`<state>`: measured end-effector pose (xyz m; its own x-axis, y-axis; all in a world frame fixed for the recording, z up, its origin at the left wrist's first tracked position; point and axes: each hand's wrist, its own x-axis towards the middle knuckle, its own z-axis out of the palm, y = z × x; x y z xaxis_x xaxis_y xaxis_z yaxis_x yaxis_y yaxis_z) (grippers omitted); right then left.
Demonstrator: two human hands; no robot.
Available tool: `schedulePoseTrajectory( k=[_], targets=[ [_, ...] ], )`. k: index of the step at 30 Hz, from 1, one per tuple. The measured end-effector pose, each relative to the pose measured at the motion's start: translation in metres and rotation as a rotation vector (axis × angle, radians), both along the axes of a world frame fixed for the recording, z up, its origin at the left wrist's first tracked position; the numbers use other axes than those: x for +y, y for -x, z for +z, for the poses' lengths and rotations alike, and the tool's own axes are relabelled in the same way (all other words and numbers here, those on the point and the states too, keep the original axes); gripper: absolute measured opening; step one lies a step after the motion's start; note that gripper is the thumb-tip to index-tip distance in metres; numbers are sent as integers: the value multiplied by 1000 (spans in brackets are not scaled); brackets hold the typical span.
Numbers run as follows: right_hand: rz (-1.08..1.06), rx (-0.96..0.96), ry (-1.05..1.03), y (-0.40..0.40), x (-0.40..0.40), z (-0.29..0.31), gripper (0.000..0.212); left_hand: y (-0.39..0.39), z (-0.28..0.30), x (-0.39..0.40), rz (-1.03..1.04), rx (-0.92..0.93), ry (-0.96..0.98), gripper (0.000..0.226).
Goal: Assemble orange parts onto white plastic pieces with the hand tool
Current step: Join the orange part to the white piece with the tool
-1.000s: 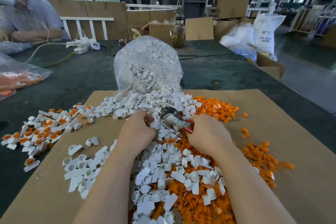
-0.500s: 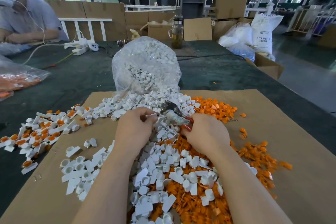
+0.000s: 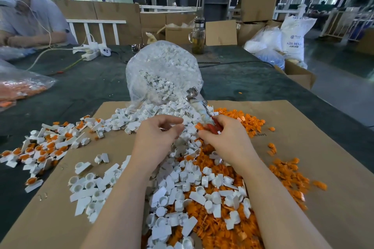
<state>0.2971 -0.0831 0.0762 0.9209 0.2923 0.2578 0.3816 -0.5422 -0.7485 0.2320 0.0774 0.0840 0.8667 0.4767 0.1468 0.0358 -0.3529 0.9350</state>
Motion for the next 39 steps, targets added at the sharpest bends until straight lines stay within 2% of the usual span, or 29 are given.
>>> schedulePoseTrajectory(
  k=[3, 8, 14, 21, 26, 30, 32, 36, 39],
  targets=[
    [35, 34, -99, 3, 0, 2, 20, -1, 0, -3, -19, -5, 13, 14],
    [66, 61, -204, 6, 1, 5, 13, 0, 3, -6, -98, -10, 182, 10],
    [97, 29, -174, 5, 4, 3, 15, 0, 6, -12, -134, -9, 210, 8],
    [127, 25, -206, 6, 4, 4, 10, 1, 4, -10, -133, 12, -42, 8],
    [135, 16, -151, 6, 4, 5, 16, 0, 2, -10, -163, 12, -45, 9],
    [99, 30, -185, 4, 4, 4, 9, -1, 1, -9, -201, 19, 69, 11],
    [73, 35, -226, 3, 3, 3, 5, -2, 0, -11, -200, -7, 189, 10],
    [25, 22, -297, 2, 5, 0, 6, -4, 0, -10, -145, -56, 454, 24],
    [14, 9, -364, 1, 5, 0, 6, -3, 1, -9, -120, -49, 518, 16]
  ],
)
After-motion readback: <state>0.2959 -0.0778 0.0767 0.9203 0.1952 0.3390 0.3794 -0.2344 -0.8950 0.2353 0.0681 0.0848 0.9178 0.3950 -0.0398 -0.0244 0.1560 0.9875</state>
